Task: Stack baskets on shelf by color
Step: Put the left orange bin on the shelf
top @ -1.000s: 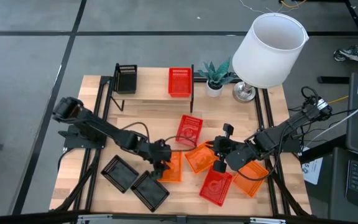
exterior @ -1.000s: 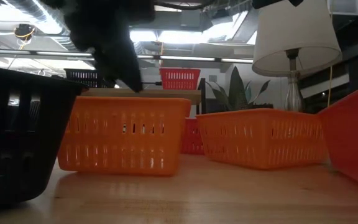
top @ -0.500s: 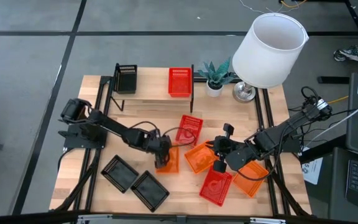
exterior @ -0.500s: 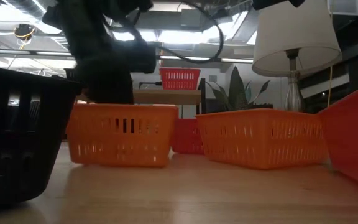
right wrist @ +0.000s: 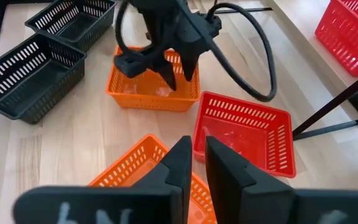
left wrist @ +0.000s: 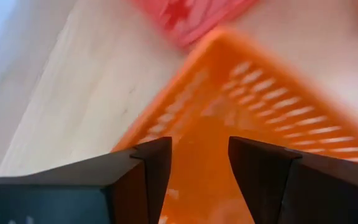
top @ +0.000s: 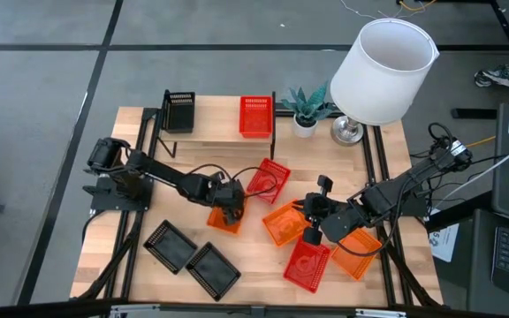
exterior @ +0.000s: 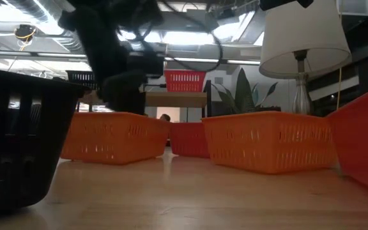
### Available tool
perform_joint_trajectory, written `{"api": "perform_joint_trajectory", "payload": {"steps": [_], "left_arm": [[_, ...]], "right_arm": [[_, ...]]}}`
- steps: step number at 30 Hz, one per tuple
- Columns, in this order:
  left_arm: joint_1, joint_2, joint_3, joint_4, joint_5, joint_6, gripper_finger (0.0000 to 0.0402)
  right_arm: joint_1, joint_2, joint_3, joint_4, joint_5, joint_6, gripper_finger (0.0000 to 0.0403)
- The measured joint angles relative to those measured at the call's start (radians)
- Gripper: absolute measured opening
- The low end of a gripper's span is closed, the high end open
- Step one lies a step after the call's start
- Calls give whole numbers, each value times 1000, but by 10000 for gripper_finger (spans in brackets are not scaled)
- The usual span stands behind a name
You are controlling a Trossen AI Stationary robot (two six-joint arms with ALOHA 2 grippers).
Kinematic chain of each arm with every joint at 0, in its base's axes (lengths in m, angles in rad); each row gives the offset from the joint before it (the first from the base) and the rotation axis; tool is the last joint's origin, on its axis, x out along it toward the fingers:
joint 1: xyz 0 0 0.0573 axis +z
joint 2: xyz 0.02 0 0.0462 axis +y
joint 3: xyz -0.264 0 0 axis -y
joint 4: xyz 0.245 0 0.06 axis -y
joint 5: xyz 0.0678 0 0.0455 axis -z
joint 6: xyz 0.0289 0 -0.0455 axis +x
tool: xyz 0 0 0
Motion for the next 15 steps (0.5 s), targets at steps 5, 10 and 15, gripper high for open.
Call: {"api": "perform_joint_trajectory", "payload": {"steps": [5, 10, 15], "left_arm": [[-47, 0, 121, -42, 18, 86, 152], [-114, -2, 258, -252, 135, 168, 152], [-208, -2, 327, -388, 141, 190, 152]], "right_arm": [[0, 0, 0, 0, -24, 1, 45], [0, 0, 0, -4, -65, 31, 45], [0, 0, 0, -8, -79, 34, 45]]}}
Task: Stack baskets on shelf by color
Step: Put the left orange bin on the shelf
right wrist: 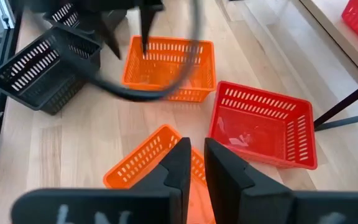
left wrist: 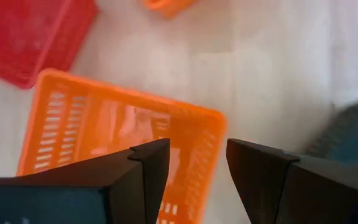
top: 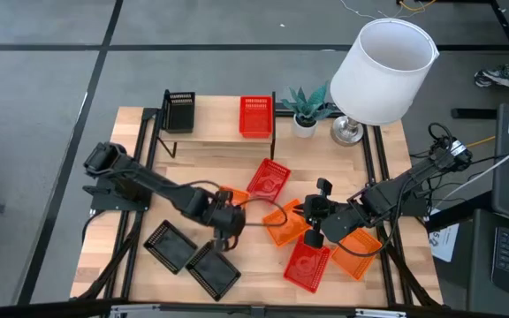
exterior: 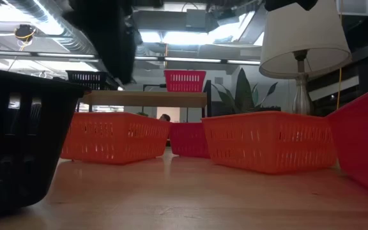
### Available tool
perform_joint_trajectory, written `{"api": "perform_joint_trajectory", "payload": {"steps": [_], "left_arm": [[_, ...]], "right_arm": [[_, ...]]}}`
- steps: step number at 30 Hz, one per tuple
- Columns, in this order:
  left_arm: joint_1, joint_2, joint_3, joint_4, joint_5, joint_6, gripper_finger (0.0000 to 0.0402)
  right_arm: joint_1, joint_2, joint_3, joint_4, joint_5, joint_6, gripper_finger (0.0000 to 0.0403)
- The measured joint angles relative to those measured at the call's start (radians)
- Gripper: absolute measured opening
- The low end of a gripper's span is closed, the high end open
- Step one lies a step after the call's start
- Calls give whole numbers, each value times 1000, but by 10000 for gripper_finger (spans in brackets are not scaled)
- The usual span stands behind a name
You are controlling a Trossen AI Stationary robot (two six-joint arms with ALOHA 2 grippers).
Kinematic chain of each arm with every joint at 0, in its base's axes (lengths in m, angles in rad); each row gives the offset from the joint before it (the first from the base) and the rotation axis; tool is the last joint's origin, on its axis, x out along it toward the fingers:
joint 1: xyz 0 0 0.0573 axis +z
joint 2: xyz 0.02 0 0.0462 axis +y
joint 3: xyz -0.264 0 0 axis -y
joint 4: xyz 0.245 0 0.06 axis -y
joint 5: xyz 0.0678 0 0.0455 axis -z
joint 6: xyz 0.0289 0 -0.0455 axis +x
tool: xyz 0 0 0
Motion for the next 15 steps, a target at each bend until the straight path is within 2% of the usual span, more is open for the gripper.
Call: {"api": "perform_joint_trajectory", "payload": {"steps": [6, 10, 15], "left_arm": [[-114, 0, -3, 1, -46, 48, 152], [-128, 0, -32, -2, -116, 40, 152], [-110, 2, -78, 46, -112, 40, 152]], "right_arm": [[0, 0, 0, -2, -3, -3, 45], [0, 0, 0, -2, -25, -5, 45], [0, 0, 0, -2, -27, 1, 45]]}}
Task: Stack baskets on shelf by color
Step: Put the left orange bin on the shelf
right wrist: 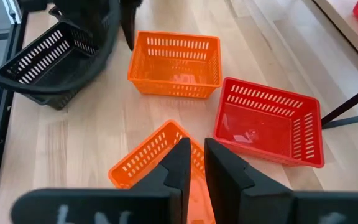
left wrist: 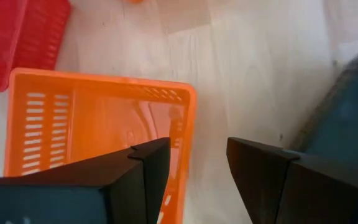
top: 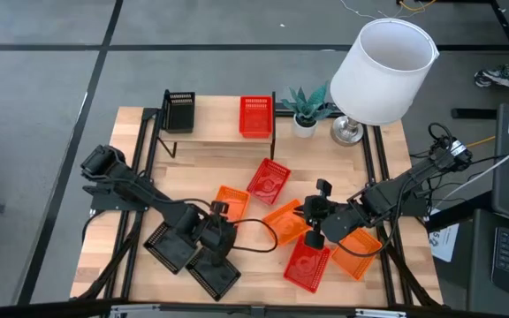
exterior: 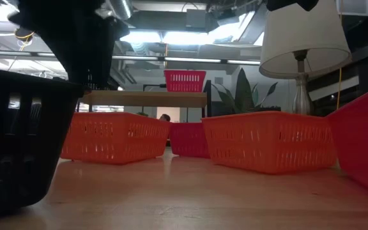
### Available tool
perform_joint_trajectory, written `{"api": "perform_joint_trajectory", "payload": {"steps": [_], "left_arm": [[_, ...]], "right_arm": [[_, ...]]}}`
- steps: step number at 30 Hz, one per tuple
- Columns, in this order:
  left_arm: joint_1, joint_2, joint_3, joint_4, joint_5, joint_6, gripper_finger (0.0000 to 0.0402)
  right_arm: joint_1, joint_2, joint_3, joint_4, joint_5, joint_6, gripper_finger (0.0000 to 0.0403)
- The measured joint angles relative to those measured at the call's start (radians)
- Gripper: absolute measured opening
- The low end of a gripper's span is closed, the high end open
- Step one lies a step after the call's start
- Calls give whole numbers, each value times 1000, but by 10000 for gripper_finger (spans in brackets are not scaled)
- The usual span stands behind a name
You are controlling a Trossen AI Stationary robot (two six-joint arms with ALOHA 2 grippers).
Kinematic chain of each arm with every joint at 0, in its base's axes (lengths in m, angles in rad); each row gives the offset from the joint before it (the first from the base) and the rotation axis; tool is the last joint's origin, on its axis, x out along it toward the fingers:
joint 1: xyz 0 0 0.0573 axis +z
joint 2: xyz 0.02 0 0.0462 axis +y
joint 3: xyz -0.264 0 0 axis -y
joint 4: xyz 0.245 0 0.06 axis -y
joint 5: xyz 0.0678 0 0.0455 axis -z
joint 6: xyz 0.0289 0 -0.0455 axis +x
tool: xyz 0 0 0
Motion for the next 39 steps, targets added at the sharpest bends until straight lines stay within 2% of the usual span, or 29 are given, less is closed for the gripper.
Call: {"api": "perform_joint_trajectory", "payload": {"steps": [10, 20, 27, 30, 34, 39], "left_arm": [[28, 2, -84, 75, 53, -19, 152], [55, 2, -132, 117, 28, -18, 152], [83, 2, -222, 223, 74, -23, 152], [85, 3, -236, 242, 62, -24, 147], [85, 3, -236, 243, 57, 6, 109], [85, 3, -232, 231, 108, 5, 14]], "right_arm": [[0, 0, 0, 0, 1, 14, 45], [0, 0, 0, 0, 1, 14, 45], [0, 1, 0, 0, 1, 18, 45], [0, 1, 0, 0, 2, 17, 45], [0, 1, 0, 0, 2, 16, 45], [0, 1, 0, 0, 2, 14, 45]]}}
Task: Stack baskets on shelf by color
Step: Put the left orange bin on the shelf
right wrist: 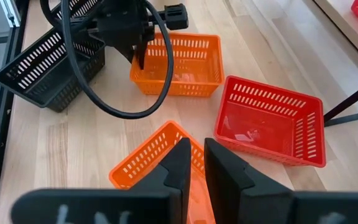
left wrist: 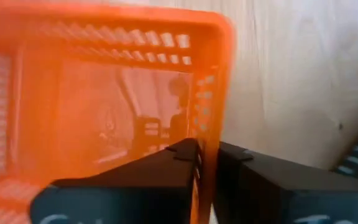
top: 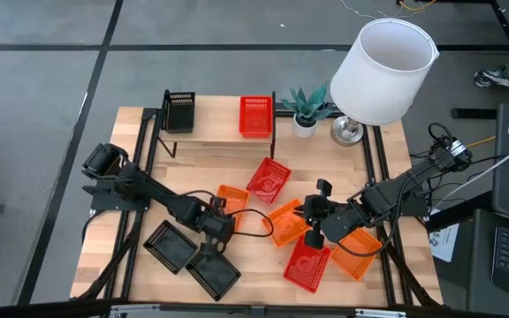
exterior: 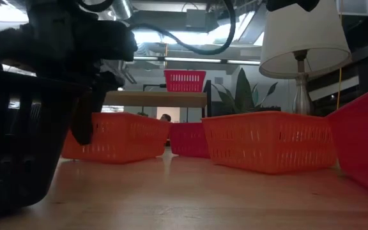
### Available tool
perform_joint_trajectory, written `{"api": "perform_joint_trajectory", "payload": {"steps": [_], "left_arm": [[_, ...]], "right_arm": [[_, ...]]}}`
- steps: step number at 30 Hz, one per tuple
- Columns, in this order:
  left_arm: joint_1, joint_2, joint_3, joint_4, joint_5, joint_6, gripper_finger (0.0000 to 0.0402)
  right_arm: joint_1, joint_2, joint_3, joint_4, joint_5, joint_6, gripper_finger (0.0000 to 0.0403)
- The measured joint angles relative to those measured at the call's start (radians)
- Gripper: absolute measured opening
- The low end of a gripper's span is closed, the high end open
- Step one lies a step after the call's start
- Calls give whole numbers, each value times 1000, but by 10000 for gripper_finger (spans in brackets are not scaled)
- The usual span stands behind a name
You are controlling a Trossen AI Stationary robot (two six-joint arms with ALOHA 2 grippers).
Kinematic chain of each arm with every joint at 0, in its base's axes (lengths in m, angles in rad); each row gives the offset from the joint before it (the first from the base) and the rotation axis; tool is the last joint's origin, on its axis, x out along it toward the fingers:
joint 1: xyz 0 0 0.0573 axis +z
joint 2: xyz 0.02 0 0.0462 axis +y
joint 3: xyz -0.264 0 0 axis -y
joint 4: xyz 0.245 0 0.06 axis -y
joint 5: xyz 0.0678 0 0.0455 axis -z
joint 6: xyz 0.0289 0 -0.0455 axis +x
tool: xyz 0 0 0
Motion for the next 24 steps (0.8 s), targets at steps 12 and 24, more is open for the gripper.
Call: {"api": "perform_joint_trajectory", "payload": {"steps": [12, 24], "left_arm": [[-48, -107, 329, -352, 50, -4, 0], [32, -244, 690, -879, -416, 75, 0]], "right_arm": [[0, 0, 1, -3, 0, 0, 45], [0, 0, 1, -4, 0, -1, 45]]}}
